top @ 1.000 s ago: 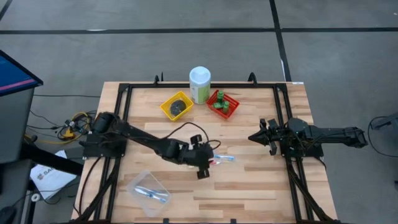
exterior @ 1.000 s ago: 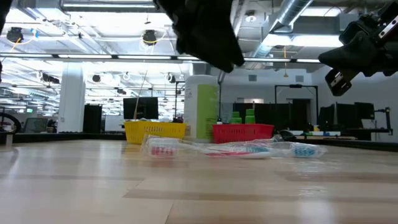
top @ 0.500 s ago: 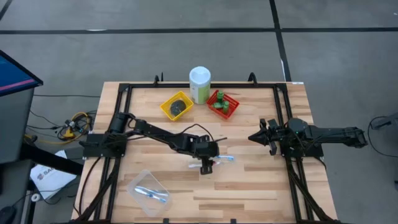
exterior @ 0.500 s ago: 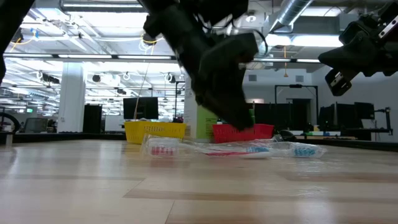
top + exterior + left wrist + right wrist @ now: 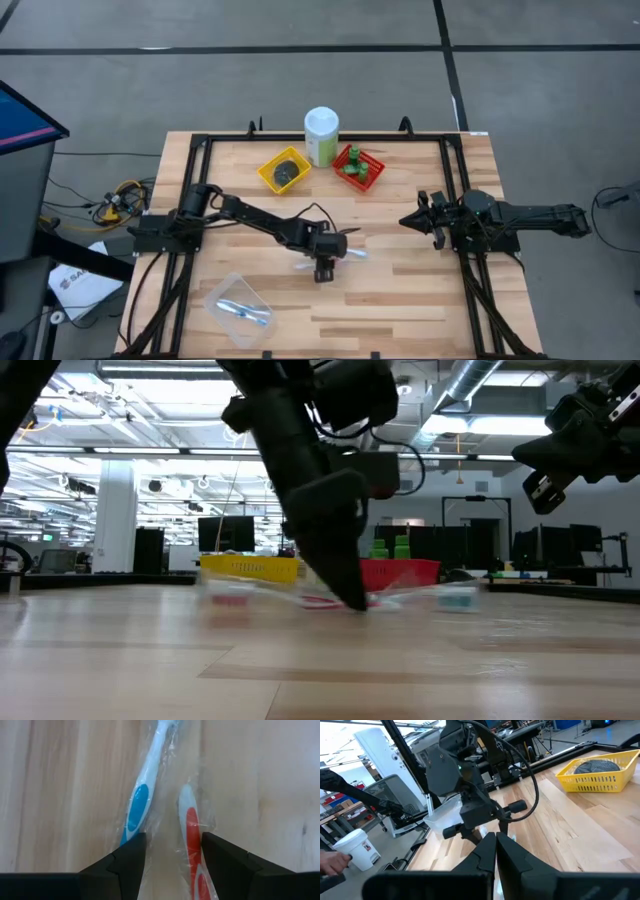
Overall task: Pick & Place Travel size toiletries
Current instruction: Move the toothbrushes to the center of the table, then put the blue toothbrush into the transparent bin
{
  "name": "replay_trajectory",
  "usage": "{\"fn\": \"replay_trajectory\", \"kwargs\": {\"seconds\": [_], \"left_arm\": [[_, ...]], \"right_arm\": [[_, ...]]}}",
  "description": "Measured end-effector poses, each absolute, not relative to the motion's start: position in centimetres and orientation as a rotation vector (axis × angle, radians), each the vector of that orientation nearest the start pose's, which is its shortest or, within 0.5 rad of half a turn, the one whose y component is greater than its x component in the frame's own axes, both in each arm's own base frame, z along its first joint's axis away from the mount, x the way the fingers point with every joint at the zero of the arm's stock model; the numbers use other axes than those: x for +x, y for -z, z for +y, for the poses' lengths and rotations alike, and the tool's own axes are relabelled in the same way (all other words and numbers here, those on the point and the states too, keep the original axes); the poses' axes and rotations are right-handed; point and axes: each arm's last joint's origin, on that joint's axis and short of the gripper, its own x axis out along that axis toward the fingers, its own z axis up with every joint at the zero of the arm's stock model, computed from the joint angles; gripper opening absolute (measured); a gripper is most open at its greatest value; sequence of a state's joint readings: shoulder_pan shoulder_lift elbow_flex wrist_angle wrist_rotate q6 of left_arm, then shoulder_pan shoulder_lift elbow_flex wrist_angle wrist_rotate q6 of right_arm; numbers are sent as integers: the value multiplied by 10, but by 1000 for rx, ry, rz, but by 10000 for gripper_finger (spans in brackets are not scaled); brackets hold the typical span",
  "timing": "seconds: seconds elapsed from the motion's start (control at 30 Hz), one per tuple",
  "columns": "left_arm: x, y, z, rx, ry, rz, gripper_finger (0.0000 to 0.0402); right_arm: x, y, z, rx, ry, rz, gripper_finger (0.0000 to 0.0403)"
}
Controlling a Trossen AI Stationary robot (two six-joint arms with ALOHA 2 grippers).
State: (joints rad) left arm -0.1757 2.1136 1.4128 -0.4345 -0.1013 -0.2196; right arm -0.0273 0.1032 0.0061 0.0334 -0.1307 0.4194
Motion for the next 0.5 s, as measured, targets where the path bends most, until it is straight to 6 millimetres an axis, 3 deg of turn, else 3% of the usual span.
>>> {"fn": "replay_trajectory", "kwargs": {"seconds": [0.3, 0.5], "left_arm": [[398, -140, -85, -40, -73, 1238, 191], [376, -194, -90, -54, -124, 1177, 191]], "right_arm": [[103, -160, 1, 424, -88, 85, 7], [103, -160, 1, 424, -88, 85, 7]]}}
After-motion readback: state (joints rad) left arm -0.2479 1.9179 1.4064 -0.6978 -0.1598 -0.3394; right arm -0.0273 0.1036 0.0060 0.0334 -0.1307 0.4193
